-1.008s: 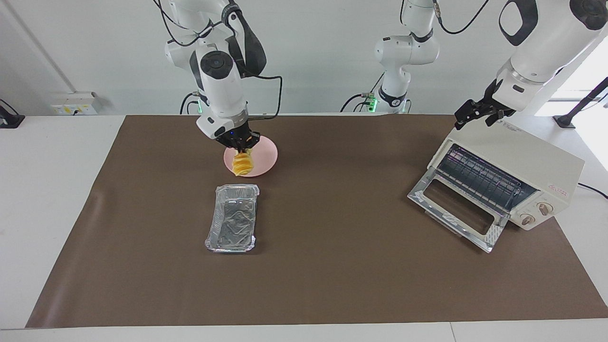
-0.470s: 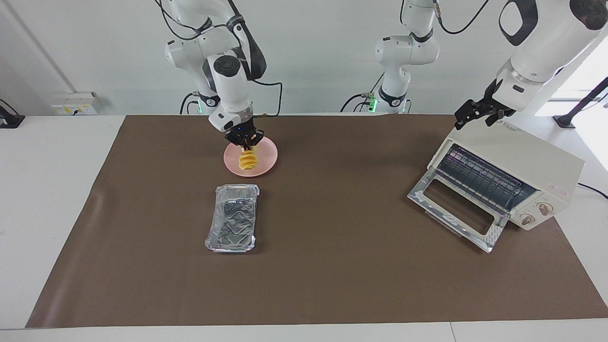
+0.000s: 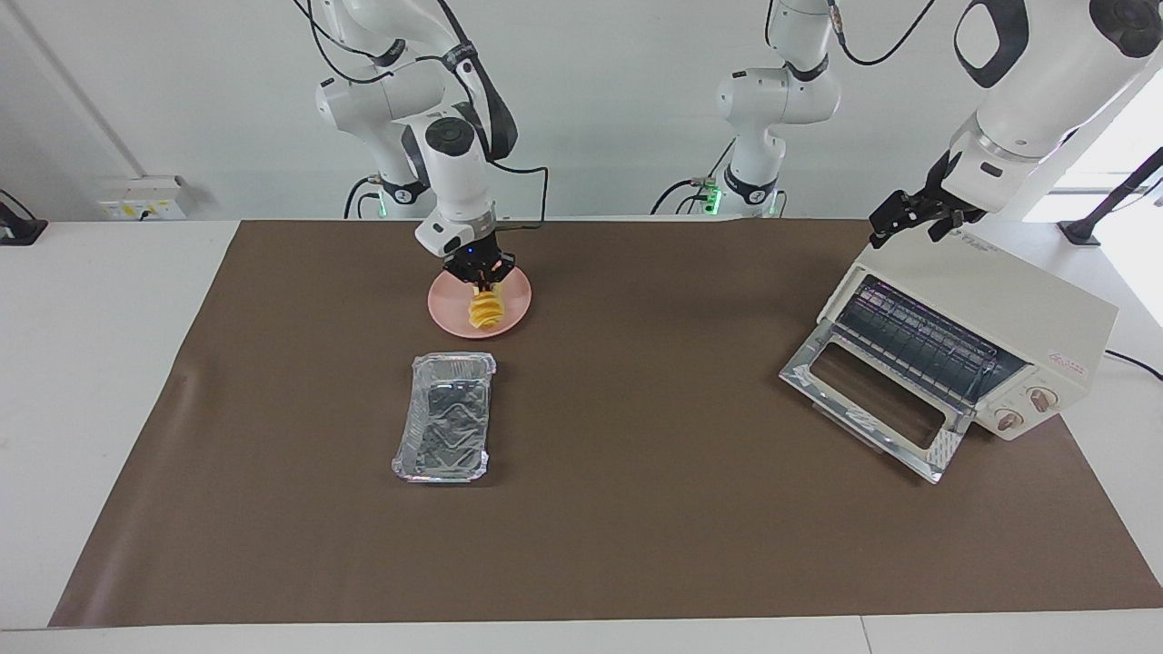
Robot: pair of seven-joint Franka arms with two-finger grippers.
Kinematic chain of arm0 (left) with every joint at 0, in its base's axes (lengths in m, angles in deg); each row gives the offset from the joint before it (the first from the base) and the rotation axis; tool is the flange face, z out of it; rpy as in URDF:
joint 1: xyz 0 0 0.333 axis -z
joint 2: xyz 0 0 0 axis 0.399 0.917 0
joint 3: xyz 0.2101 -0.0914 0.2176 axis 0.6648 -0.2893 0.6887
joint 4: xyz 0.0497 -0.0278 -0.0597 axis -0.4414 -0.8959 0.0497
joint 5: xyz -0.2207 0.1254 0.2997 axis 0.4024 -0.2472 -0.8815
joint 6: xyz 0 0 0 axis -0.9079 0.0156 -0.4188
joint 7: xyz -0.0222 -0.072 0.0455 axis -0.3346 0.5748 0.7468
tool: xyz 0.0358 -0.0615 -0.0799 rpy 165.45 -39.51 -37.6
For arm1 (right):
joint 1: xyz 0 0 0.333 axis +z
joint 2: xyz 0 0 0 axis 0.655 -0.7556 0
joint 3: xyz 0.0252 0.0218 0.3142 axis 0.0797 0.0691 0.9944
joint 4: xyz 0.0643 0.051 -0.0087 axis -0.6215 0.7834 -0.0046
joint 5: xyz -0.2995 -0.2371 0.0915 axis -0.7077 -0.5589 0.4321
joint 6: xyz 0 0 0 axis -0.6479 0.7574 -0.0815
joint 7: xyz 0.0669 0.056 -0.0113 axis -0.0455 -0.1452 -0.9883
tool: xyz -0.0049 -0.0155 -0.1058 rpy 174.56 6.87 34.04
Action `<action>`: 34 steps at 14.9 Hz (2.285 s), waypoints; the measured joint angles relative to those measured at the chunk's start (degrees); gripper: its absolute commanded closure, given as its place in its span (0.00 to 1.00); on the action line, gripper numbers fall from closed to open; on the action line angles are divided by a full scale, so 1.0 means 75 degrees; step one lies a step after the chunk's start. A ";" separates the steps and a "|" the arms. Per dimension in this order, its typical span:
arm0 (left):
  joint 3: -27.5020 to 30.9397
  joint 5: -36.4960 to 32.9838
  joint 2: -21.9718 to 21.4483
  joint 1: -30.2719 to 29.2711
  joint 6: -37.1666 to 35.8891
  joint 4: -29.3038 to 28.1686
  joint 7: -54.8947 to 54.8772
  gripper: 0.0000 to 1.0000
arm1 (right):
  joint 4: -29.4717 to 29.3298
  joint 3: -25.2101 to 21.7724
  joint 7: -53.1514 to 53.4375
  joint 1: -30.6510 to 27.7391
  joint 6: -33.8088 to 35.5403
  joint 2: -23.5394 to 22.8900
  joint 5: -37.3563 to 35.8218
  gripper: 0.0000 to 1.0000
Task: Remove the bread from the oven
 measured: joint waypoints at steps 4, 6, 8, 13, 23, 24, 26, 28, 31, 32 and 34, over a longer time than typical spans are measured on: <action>0.0000 0.0000 0.0000 0.0000 0.0000 0.0000 0.0000 0.00 | -0.0015 -0.0002 0.0003 0.0000 -0.0022 -0.0004 0.0000 0.00; 0.0000 0.0000 0.0000 0.0000 0.0000 0.0000 0.0000 0.00 | -0.0117 -0.0002 0.0004 0.0000 -0.0013 -0.0009 0.0000 0.00; 0.0000 0.0000 0.0000 0.0000 0.0000 0.0000 0.0000 0.00 | -0.0519 -0.0022 0.0006 -0.0040 0.0397 -0.0027 0.0001 0.00; 0.0000 0.0000 0.0000 0.0000 0.0000 0.0000 0.0000 0.00 | -0.2528 -0.0127 -0.0860 -0.1230 0.2275 -0.0044 0.0000 0.00; 0.0000 0.0000 0.0000 0.0000 0.0000 0.0000 0.0000 0.00 | -0.6294 -0.0223 -0.4651 -0.3339 0.6780 -0.0295 -0.0003 0.00; 0.0000 0.0000 0.0000 0.0000 0.0000 0.0000 0.0000 0.00 | -0.6582 -0.0223 -0.4651 -0.3369 0.6954 -0.0426 -0.0004 0.00; 0.0000 0.0000 0.0000 0.0000 0.0000 0.0000 0.0000 0.00 | -0.6813 -0.0226 -0.4651 -0.3465 0.7015 -0.0662 -0.0005 0.00; 0.0000 0.0000 0.0000 0.0000 0.0000 0.0000 0.0000 0.00 | -0.6815 -0.0227 -0.4651 -0.3518 0.7039 -0.0818 -0.0010 0.00; 0.0000 0.0000 0.0000 0.0000 0.0000 0.0000 0.0000 0.00 | -0.6802 -0.0165 -0.4645 -0.3756 0.7057 -0.0899 -0.0014 0.00; 0.0000 0.0000 0.0000 0.0000 0.0000 0.0000 0.0000 0.00 | -0.6805 -0.0156 -0.4645 -0.3847 0.7054 -0.0898 -0.0014 0.00; 0.0000 0.0000 0.0000 0.0000 0.0000 0.0000 0.0000 0.00 | -0.6806 -0.0147 -0.4645 -0.3977 0.7051 -0.0898 -0.0014 0.00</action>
